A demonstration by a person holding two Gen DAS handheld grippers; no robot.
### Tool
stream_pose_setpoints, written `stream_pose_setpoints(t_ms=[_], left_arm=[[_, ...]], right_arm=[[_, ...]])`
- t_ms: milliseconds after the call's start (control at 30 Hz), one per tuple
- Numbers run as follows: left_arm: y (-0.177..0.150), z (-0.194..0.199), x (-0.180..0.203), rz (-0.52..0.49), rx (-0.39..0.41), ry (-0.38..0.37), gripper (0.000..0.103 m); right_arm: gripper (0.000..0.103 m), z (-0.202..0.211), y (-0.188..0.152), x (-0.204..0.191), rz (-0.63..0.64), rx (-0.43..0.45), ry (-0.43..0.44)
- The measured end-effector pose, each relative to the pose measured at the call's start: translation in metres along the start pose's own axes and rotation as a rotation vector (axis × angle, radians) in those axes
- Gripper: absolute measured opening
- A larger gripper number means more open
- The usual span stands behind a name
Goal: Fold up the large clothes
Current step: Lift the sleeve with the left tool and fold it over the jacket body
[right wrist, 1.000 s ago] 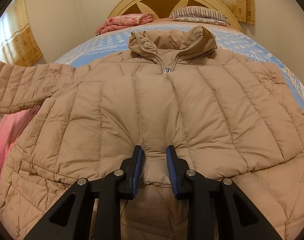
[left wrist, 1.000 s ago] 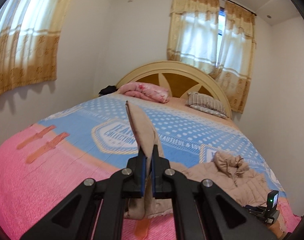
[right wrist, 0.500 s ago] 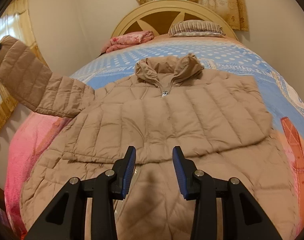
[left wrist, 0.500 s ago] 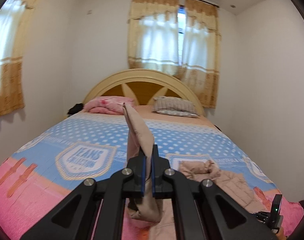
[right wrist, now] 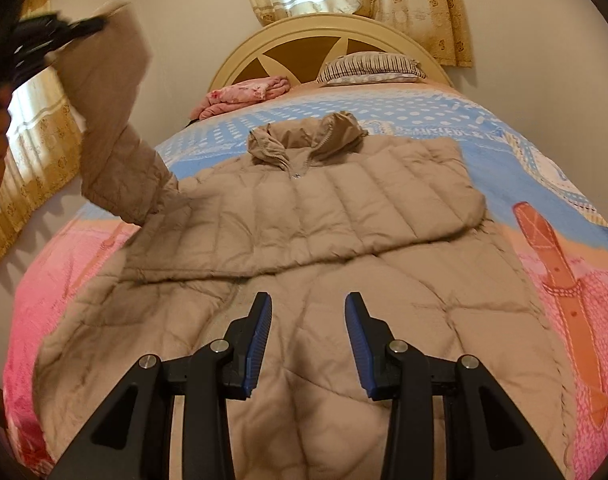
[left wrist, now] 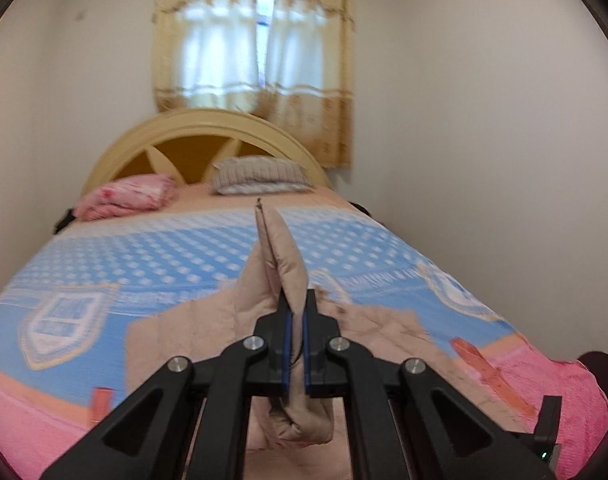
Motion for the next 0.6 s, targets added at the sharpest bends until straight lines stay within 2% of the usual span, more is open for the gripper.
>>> stream_pose_setpoints(t_ms=[133,300,600], left_arm=[[-0.019,-0.034,0.042,-0.022,-0.062,-0.050,0.004],[-0.048,-0.066,0.080,-0.074,-0.132,-0.060,0.004],[-0.075,-0.101,0.092,-0.095,-0.213,-0.047,0.004]], right_arm=[[0.039,0.000,-0.008,0.008,-0.022,0.007,0.000],[0.039,-0.002,-0.018,0.013,-0.034,-0.012,0.024],[0.039,-0.010,-0.025,0.018,-0.073,-0.022,0.046]])
Point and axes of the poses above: each gripper's, at about its wrist camera, not at the fingertips, and z roughly against the way its jaws point, x to its right, y to its top, the point moved 4 cm from there along -z, roughly the way its jaws point
